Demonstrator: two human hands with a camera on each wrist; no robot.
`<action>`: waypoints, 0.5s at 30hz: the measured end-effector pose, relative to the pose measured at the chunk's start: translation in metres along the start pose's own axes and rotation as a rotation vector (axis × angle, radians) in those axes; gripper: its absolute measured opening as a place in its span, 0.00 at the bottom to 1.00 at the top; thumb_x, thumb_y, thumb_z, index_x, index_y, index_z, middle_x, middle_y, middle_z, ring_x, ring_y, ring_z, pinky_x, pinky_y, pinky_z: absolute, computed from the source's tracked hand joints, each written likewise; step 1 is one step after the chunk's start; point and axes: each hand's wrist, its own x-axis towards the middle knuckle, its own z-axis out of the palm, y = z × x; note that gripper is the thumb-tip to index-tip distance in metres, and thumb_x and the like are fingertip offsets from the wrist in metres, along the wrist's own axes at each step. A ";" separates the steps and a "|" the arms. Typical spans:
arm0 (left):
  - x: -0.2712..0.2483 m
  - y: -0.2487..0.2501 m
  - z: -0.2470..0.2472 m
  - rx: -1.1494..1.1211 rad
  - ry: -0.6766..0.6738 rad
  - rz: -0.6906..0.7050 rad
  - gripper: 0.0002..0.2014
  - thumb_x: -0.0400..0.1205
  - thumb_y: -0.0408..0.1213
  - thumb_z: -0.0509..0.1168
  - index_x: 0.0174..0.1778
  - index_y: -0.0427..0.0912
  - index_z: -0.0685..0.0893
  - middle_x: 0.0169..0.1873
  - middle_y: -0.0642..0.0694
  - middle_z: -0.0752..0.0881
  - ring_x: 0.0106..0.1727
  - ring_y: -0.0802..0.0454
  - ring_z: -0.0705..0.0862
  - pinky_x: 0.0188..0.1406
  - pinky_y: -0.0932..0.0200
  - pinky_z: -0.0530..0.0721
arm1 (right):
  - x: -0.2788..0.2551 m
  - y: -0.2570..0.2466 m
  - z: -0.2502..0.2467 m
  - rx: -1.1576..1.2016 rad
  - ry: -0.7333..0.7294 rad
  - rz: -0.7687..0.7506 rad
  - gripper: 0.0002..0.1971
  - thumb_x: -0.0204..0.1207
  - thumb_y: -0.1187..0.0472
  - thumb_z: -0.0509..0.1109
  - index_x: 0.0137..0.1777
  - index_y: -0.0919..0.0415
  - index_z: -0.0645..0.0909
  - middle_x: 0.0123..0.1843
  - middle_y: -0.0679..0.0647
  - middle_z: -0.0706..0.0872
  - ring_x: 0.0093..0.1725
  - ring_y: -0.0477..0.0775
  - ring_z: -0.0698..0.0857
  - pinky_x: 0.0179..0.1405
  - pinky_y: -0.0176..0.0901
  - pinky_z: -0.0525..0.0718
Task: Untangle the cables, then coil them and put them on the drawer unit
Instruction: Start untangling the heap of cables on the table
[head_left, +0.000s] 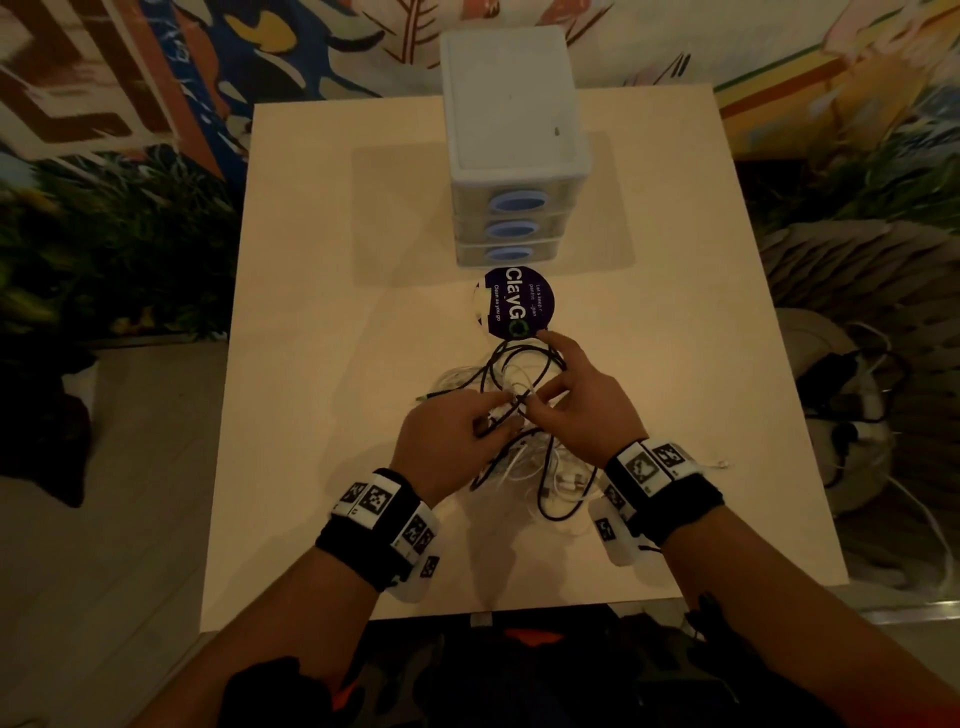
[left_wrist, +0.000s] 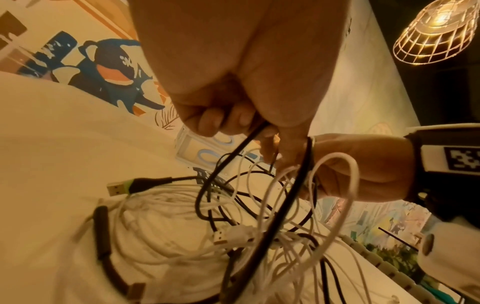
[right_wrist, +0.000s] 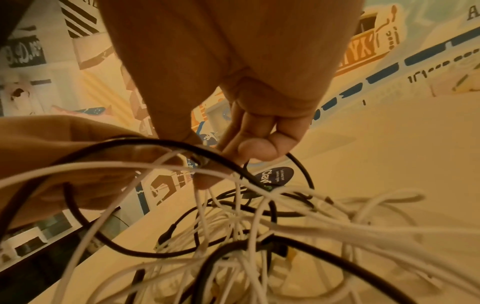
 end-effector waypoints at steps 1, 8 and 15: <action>-0.002 -0.001 -0.002 -0.021 0.014 0.035 0.16 0.85 0.58 0.66 0.61 0.57 0.91 0.30 0.55 0.80 0.35 0.53 0.82 0.34 0.50 0.82 | 0.000 0.000 0.000 0.010 0.020 0.010 0.36 0.76 0.49 0.74 0.79 0.34 0.59 0.40 0.38 0.92 0.37 0.42 0.90 0.49 0.52 0.90; -0.019 -0.014 -0.021 -0.371 0.079 0.139 0.18 0.86 0.53 0.65 0.53 0.45 0.94 0.43 0.51 0.83 0.45 0.52 0.82 0.42 0.53 0.81 | 0.003 0.007 0.000 -0.016 0.067 0.019 0.20 0.80 0.56 0.69 0.67 0.45 0.66 0.41 0.45 0.89 0.35 0.52 0.88 0.42 0.58 0.88; -0.029 -0.026 -0.036 -0.737 0.073 -0.016 0.08 0.76 0.36 0.61 0.31 0.41 0.80 0.42 0.44 0.89 0.49 0.41 0.86 0.49 0.40 0.83 | 0.005 0.010 0.000 -0.194 0.139 -0.177 0.19 0.71 0.67 0.72 0.57 0.46 0.79 0.63 0.50 0.80 0.52 0.58 0.85 0.50 0.51 0.85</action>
